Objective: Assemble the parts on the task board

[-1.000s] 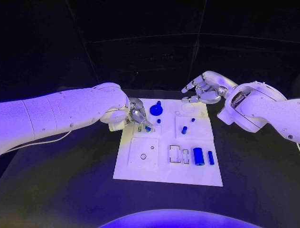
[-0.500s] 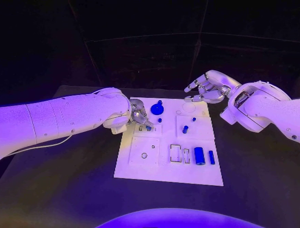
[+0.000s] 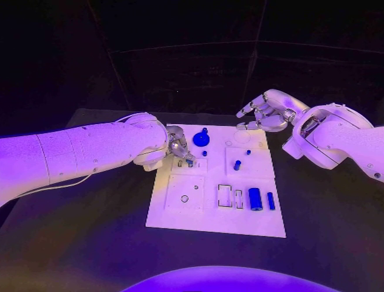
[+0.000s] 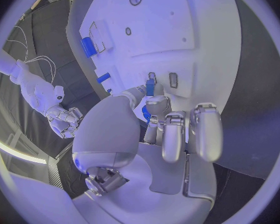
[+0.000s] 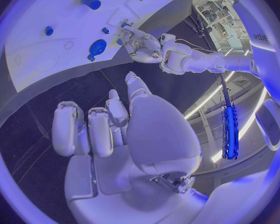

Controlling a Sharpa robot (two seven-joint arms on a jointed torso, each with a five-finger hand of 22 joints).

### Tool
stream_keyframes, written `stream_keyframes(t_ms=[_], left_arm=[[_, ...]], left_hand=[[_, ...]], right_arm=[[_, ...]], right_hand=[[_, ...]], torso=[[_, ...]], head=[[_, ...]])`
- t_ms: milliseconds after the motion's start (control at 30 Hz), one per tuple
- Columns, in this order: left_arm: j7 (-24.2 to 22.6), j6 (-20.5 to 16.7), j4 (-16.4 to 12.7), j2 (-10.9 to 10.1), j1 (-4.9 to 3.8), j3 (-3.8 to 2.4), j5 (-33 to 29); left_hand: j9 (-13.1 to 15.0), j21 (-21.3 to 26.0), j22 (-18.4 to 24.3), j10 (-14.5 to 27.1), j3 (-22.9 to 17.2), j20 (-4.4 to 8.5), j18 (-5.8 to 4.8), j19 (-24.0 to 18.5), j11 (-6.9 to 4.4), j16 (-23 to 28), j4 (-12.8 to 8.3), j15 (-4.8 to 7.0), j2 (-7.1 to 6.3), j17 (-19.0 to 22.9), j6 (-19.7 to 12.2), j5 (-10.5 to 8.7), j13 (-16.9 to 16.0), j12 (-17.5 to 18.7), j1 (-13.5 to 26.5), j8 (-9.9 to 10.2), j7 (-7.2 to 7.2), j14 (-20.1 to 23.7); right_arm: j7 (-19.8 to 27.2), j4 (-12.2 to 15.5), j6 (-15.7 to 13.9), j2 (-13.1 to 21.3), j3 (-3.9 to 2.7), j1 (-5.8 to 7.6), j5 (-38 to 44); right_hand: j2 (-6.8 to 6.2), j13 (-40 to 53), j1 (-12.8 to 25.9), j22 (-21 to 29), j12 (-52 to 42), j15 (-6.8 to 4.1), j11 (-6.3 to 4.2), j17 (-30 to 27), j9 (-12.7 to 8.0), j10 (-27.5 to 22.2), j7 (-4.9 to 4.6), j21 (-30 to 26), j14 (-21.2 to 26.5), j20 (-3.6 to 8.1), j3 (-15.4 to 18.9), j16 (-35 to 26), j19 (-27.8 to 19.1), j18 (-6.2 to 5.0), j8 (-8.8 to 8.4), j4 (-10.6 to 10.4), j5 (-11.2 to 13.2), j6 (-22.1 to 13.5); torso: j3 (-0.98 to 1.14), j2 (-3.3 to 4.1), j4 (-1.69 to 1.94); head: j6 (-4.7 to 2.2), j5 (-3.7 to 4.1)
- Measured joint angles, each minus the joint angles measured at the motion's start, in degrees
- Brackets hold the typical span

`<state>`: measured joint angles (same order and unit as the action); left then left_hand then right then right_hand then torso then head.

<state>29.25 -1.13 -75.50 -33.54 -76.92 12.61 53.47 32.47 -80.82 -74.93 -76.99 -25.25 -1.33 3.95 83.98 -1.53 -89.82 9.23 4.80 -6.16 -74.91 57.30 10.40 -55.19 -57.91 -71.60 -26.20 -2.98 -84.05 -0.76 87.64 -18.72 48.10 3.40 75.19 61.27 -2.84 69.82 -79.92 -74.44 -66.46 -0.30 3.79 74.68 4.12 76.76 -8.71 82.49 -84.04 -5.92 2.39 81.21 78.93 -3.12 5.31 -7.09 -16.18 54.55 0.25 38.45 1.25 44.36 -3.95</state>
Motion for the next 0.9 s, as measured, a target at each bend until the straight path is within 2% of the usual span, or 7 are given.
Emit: stream_keyframes(t_ms=[200, 500, 900], left_arm=[[0.00, 0.64, 0.14, 0.04, -0.01, -0.05, 0.21], [0.00, 2.11, 0.22, 0.15, -0.07, -0.08, 0.13], [0.01, 3.83, 0.22, 0.08, -0.09, -0.09, 0.02]], left_hand=[[0.03, 0.00, 0.01, 0.00, 0.00, 0.00, 0.00, 0.00, 0.01, 0.00, 0.00, 0.00, 0.00, 0.00, -0.01, -0.04, 0.49, 0.65, 0.00, 0.01, -0.01, 0.00], [-0.01, 0.00, 0.01, 0.00, -0.16, 0.00, 0.01, 0.00, 0.02, 0.00, 0.15, 0.00, 0.27, 0.00, -0.10, -0.20, 1.02, 1.00, 0.28, -0.25, -0.10, 0.00], [0.23, 0.00, 0.01, 0.01, -0.46, 0.00, 0.00, 0.00, 0.03, 0.00, 0.16, 0.00, 0.47, 0.00, -0.19, -0.22, 1.26, 1.12, 0.51, -0.28, -0.19, 0.00]], right_arm=[[0.00, -0.02, 0.06, -0.02, 0.00, 0.00, 0.00], [-0.01, -0.12, 0.15, -0.08, 0.00, 0.00, 0.00], [-0.02, -0.12, 0.24, -0.07, 0.00, 0.00, 0.00]], right_hand=[[0.00, 0.00, 0.00, 0.00, 0.00, 0.00, 0.00, 0.00, 0.00, 0.00, 0.00, 0.00, 0.00, 0.00, 0.15, 0.00, 0.00, 0.00, 0.00, -0.15, 0.00, 0.00], [0.00, 0.00, 0.00, 0.00, 0.00, 0.00, -0.22, 0.07, 0.00, 0.22, 0.00, 0.00, 0.00, 0.00, 0.15, 0.00, 0.00, 0.00, 0.00, -0.15, 0.00, 0.00], [0.00, 0.00, 0.00, 0.00, 0.00, 0.00, -0.22, 0.07, 0.00, 0.22, 0.00, 0.00, 0.00, 0.00, 0.15, 0.00, 0.00, 0.00, 0.00, -0.15, 0.00, 0.00]], torso=[[0.00, 0.02, -0.02], [0.00, 0.01, -0.02], [0.01, 0.01, 0.01]], head=[[0.32, -0.32], [0.52, 0.06], [0.65, -0.29]])
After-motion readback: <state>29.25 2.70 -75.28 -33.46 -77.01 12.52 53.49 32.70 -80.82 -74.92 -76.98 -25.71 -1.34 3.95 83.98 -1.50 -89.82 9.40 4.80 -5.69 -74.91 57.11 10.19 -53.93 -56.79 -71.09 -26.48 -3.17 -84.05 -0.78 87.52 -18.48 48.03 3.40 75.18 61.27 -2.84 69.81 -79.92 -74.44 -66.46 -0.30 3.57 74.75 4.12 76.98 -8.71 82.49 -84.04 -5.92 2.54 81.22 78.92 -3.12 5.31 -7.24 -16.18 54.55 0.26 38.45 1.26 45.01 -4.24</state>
